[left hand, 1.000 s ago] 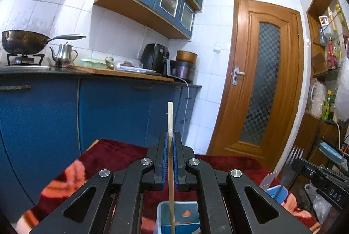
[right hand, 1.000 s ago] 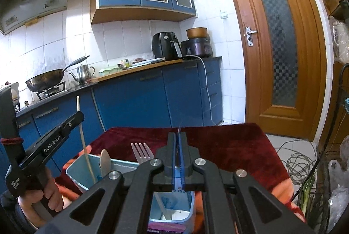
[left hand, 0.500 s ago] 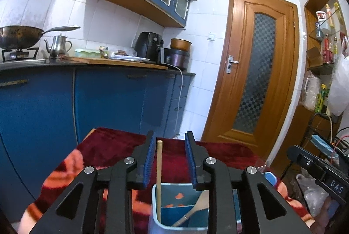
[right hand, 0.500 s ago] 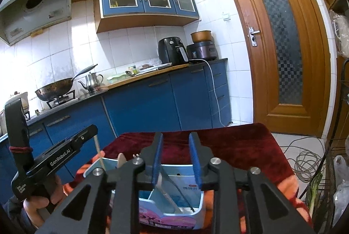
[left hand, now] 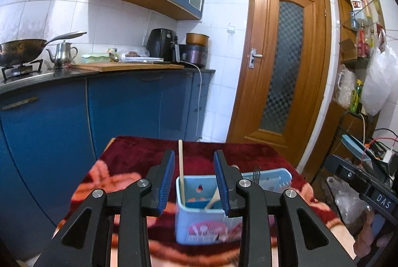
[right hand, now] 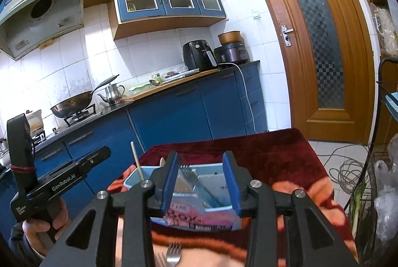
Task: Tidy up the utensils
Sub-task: 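Lower the chopstick and fork into the holder and open both grippers, then grasp a white stick with the left gripper while the right grasps a steel knife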
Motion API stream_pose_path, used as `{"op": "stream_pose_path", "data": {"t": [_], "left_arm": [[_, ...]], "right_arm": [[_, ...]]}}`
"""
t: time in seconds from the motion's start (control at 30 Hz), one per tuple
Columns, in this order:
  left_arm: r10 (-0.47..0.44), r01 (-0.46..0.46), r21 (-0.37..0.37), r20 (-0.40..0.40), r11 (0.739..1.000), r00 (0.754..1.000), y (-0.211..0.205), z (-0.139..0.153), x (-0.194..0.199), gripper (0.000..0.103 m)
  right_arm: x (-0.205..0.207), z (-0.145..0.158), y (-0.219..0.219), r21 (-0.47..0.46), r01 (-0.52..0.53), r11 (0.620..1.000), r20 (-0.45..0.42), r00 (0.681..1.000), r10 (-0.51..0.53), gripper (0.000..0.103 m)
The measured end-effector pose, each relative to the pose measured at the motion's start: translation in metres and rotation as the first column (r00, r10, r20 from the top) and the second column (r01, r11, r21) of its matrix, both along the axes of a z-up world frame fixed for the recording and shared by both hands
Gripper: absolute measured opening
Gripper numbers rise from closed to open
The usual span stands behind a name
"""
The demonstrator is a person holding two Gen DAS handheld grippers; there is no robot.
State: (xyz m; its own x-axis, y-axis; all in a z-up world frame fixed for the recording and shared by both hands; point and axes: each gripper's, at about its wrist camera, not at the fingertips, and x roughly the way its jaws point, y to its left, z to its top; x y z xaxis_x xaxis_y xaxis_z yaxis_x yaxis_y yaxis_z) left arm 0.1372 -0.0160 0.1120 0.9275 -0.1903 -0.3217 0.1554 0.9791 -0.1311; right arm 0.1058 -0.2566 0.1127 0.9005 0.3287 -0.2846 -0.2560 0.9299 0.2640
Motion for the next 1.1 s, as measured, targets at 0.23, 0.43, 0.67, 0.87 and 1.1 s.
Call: {"op": "stream_pose_path", "data": {"t": [0.23,0.43,0.67,0.87,1.1], "left_arm": [[-0.003,0.005,0.024,-0.061,1.000,0.998,0.007,0.000,-0.029,0.037],[0.002,0.004,0.040,-0.138,0.999,0.990,0.011,-0.012,-0.048,0.038],[0.007,0.009,0.069,-0.230,0.998,0.973,0.014,-0.032,-0.063,0.041],[0.015,0.008,0.073,-0.304,0.997,0.953,0.017,-0.052,-0.068,0.041],[0.028,0.002,0.076,-0.391,0.997,0.920,0.018,-0.077,-0.065,0.042]], "right_arm": [[-0.026,-0.005,0.003,0.005,-0.016,1.000,-0.053,0.998,0.016,0.047],[-0.043,-0.013,0.007,-0.008,-0.028,1.000,-0.096,0.995,0.027,0.050],[-0.057,-0.028,0.012,-0.010,-0.051,0.999,-0.146,0.988,0.049,0.052],[-0.063,-0.046,0.012,-0.005,-0.057,0.998,-0.202,0.978,0.055,0.055],[-0.064,-0.071,0.006,-0.001,-0.049,0.999,-0.269,0.962,0.047,0.056]]}}
